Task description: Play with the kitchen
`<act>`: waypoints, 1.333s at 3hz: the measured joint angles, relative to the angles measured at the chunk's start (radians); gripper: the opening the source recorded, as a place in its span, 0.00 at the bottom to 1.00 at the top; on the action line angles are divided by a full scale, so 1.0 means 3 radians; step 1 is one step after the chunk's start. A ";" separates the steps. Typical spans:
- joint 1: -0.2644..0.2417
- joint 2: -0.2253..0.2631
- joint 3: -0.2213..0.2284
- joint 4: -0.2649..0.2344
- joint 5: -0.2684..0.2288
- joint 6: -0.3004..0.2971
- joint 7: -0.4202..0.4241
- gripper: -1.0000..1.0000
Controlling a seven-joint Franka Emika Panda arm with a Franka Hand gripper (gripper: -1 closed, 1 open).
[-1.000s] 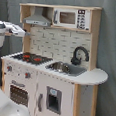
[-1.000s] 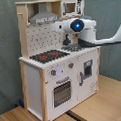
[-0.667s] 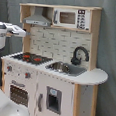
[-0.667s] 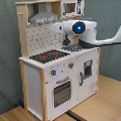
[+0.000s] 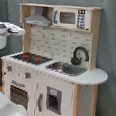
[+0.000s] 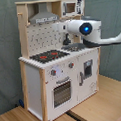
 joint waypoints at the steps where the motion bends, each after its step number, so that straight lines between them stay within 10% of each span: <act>1: 0.0226 -0.0001 -0.0198 -0.0116 -0.0088 0.0129 0.0005 1.00; 4: 0.0957 -0.0056 -0.0935 -0.0651 -0.0314 0.0599 0.0016 1.00</act>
